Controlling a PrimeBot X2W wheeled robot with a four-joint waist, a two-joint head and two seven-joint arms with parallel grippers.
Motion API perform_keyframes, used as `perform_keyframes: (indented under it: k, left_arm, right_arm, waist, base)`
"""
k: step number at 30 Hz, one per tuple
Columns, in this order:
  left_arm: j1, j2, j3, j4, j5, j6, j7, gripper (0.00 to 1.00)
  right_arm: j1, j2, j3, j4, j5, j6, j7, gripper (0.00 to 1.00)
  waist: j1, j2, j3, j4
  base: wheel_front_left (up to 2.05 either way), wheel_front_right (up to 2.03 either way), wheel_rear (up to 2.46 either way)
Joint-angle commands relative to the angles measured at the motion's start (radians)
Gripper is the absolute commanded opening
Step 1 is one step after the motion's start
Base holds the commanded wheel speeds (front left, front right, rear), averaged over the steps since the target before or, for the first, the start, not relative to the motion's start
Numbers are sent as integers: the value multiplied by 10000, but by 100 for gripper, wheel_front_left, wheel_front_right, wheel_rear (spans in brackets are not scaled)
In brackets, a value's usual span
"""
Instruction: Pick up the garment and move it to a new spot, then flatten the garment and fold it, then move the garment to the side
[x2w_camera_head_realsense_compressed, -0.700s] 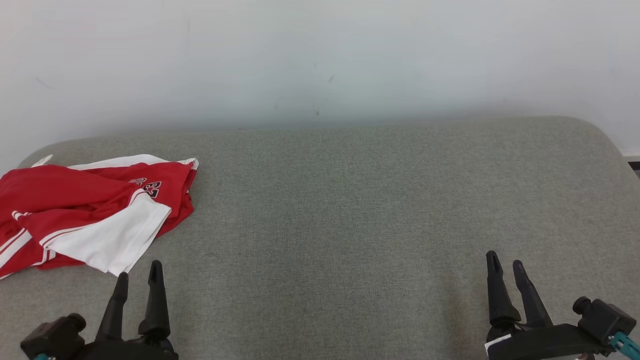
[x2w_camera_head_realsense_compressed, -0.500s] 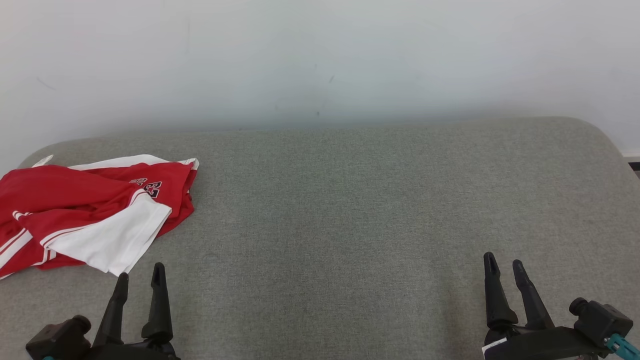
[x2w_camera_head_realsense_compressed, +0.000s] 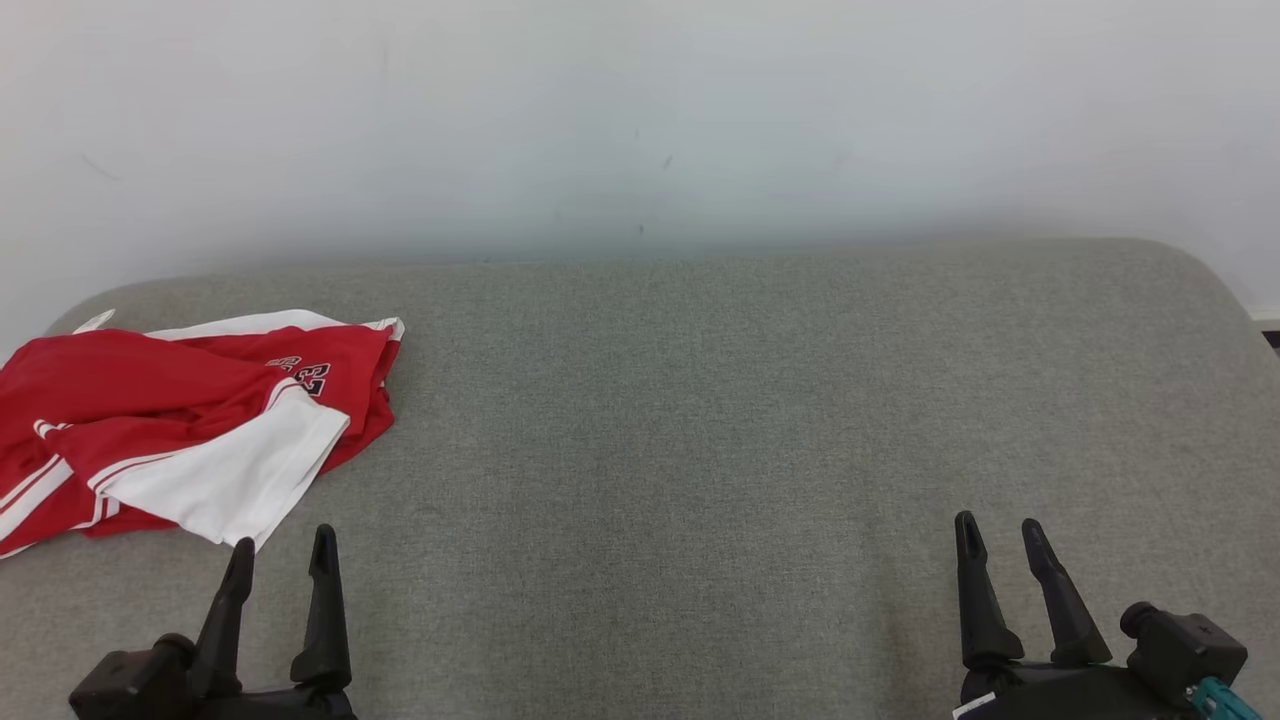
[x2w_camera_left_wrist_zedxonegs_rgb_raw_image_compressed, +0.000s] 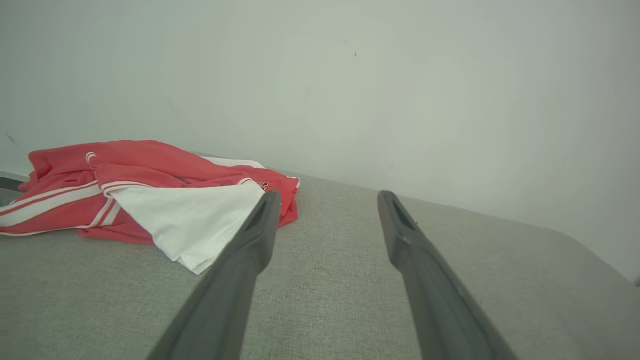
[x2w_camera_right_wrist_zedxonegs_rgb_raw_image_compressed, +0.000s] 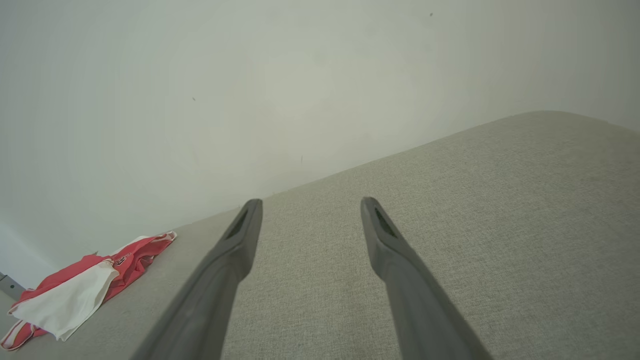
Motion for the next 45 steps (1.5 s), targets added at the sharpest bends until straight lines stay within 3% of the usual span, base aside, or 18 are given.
perform_keyframes:
  k: [1, 33, 45]
  left_arm:
    - [20, 95, 27, -138, 303, 11, -115, 100]
    - [552, 68, 445, -281, 2022, -275, -739, 100]
    - [644, -63, 543, -278, 1932, -513, -887, 100]
  right_arm:
    - [-1, -39, 24, -122, -289, -14, -109, 100]
    - [479, -42, -109, -649, -2603, -19, -559, 100]
    - [611, -43, -99, -793, -2705, -21, -575, 100]
  waist:
    - [0, -1, -19, 9]
    - [0, -1, -164, 119]
    - [0, -1, -192, 198]
  base:
    - [0, 0, 0]
    - [0, 0, 0]
    - [0, 0, 0]
